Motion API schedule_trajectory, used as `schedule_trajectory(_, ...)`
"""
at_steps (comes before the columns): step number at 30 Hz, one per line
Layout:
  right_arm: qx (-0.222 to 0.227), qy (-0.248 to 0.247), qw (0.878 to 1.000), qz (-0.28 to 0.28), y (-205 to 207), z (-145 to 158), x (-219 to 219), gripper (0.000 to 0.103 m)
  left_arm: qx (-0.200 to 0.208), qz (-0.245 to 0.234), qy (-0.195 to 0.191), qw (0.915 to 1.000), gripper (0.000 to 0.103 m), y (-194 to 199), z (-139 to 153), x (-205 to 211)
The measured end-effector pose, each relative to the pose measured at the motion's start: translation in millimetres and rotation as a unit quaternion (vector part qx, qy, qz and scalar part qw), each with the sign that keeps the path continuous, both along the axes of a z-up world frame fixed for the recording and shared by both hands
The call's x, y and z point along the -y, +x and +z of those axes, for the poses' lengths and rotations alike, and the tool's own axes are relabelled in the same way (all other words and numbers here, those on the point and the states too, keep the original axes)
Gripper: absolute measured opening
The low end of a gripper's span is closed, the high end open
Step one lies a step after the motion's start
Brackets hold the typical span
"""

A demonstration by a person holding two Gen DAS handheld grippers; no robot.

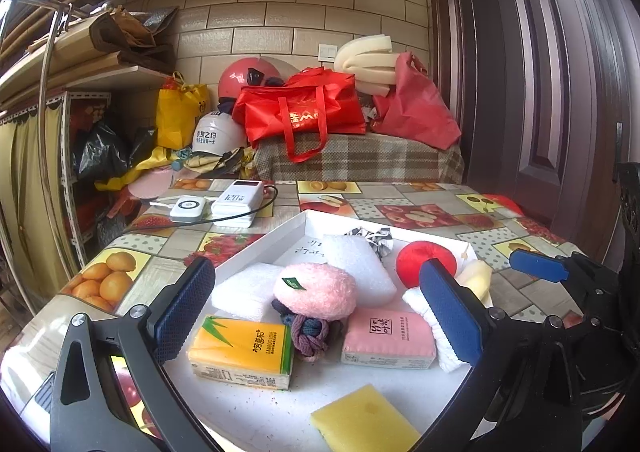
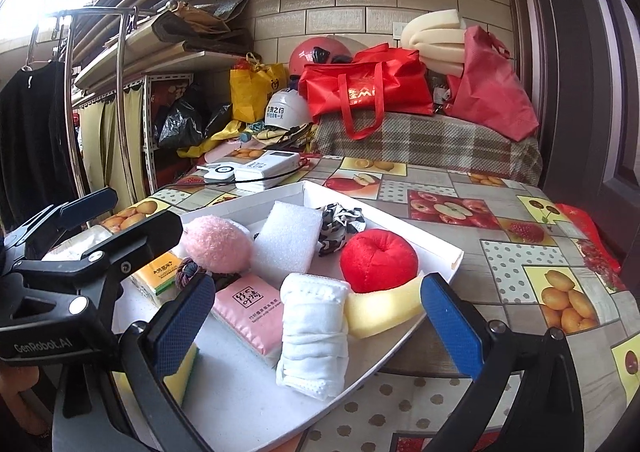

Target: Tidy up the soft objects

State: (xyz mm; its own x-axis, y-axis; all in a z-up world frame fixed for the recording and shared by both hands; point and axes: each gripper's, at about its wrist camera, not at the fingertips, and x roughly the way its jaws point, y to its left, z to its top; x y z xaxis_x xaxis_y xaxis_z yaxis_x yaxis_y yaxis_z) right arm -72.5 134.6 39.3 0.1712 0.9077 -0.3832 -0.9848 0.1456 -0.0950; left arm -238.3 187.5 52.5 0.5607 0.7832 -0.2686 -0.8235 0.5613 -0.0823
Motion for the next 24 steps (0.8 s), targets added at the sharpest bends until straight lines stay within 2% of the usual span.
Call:
schedule_trajectory(4,0.011,0.008,0.999,-0.039,0.4,0.2,8.7,0.103,-0.003,-0.002,-0.004,1.0000,0.103,2.6,0.2,4.9)
schedule_trajectory(11,-0.001,-0.022,0.999,-0.041,8.3,-3.6,23.4,0.103,-0.021,-0.012,-0.008,0.9997,0.103,10.3,-2.0,24.9)
schedule_trajectory(19,-0.002,-0.017,0.999,-0.040,13.8,-3.2,58.8,0.103,-0.018,-0.036,-0.024,0.9989,0.103,15.1,-2.2,53.1)
schedule_trajectory(24,-0.037,-0.036,0.997,-0.064,35.5,-3.6,74.0,0.103,-0.033,-0.019,-0.025,0.9990,0.103,17.8,-2.0,62.2)
